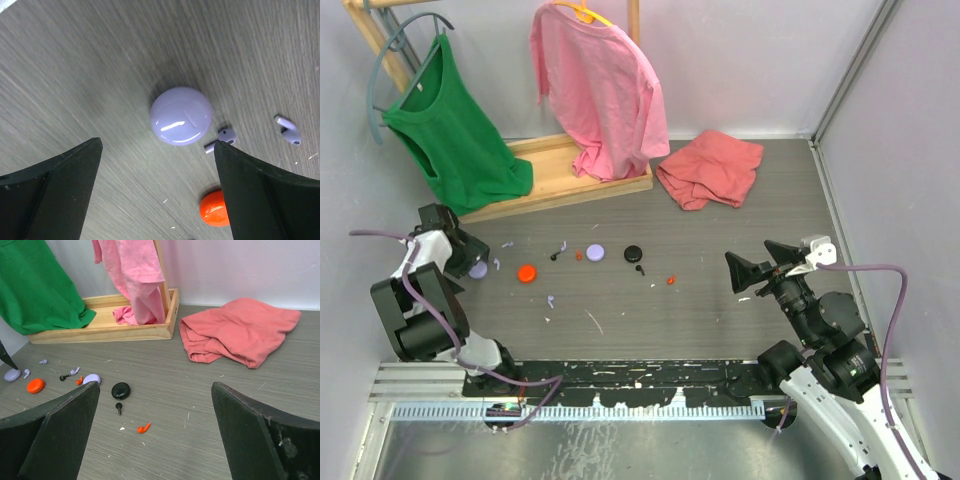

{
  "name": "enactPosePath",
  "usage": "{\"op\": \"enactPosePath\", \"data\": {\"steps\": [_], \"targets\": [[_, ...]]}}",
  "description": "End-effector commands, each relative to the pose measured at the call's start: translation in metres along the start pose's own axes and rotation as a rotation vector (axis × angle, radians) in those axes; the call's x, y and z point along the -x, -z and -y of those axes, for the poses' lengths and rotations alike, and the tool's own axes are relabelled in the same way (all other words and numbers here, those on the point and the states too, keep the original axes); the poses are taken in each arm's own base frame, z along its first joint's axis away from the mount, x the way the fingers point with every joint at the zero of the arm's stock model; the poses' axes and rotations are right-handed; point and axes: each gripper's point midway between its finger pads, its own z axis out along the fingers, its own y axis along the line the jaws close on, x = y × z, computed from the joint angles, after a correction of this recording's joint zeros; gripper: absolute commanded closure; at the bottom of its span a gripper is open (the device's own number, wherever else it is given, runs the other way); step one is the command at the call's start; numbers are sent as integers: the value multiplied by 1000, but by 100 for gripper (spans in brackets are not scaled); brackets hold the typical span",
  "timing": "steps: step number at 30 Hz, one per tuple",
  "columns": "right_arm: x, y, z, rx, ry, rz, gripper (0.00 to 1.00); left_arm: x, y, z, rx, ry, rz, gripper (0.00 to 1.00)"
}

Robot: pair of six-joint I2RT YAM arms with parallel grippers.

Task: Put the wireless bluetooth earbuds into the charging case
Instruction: Pick up the charging case at the center of the board.

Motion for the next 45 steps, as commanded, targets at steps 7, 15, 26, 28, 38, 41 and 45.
{"op": "enactPosePath", "data": {"steps": [7, 15, 26, 28, 38, 41, 45], "targets": [[12, -4, -3, 5, -6, 38, 0, 34, -17, 26, -30, 29, 35, 15], [11, -5, -3, 6, -3, 32, 0, 28, -30, 29, -12, 8, -22, 34], [10, -6, -6, 20, -1, 23, 0, 16, -28, 28, -38, 4, -54, 54], [11, -7, -6, 18, -2, 22, 0, 12, -21, 29, -63, 9, -57, 56], [7, -16, -6, -3, -22, -25, 0, -22, 34, 48, -339, 66, -79, 61], [-5, -18, -6, -2, -26, -54, 0, -35, 54, 55, -443, 71, -93, 62], [-17, -24, -16, 40, -62, -120, 0, -55, 78, 67, -562, 61, -118, 62]]}}
